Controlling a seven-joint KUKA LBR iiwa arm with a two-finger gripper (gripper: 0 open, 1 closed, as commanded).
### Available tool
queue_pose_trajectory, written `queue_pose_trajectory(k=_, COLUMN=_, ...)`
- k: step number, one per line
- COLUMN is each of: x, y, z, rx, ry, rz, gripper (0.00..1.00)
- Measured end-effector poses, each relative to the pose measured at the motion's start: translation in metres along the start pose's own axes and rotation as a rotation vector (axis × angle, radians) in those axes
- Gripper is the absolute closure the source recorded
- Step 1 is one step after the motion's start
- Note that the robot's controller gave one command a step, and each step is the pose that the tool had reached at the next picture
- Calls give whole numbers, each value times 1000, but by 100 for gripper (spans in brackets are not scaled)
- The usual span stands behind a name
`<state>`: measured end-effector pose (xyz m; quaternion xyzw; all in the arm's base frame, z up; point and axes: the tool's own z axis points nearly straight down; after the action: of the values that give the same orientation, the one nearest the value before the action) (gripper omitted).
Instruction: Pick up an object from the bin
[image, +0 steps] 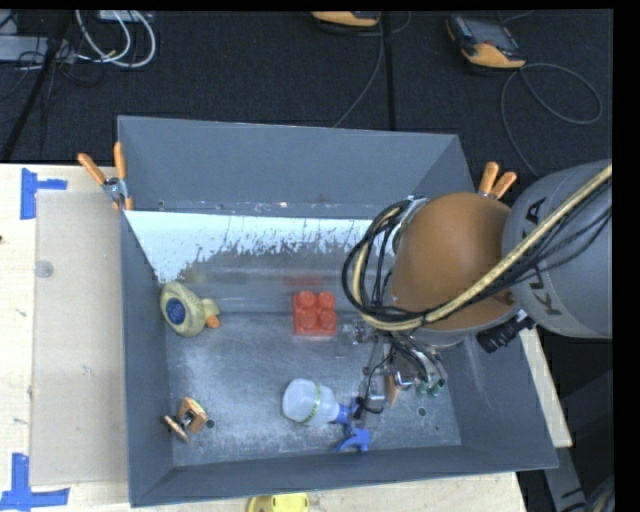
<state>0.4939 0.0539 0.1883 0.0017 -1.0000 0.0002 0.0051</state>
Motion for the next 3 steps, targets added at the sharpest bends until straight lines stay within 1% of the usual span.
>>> queue_pose_trajectory(k=1, x=-2, y=0, z=-4, rx=-1, ry=-7, rz=2, gripper=0)
queue_pose_trajectory(k=2, x=4, y=26, z=42, rx=0, ry=-9, rz=-57, gripper=0)
queue_pose_trajectory(k=3, x=7, y=49, z=111, rx=0, ry=-4, rz=-163, gripper=100)
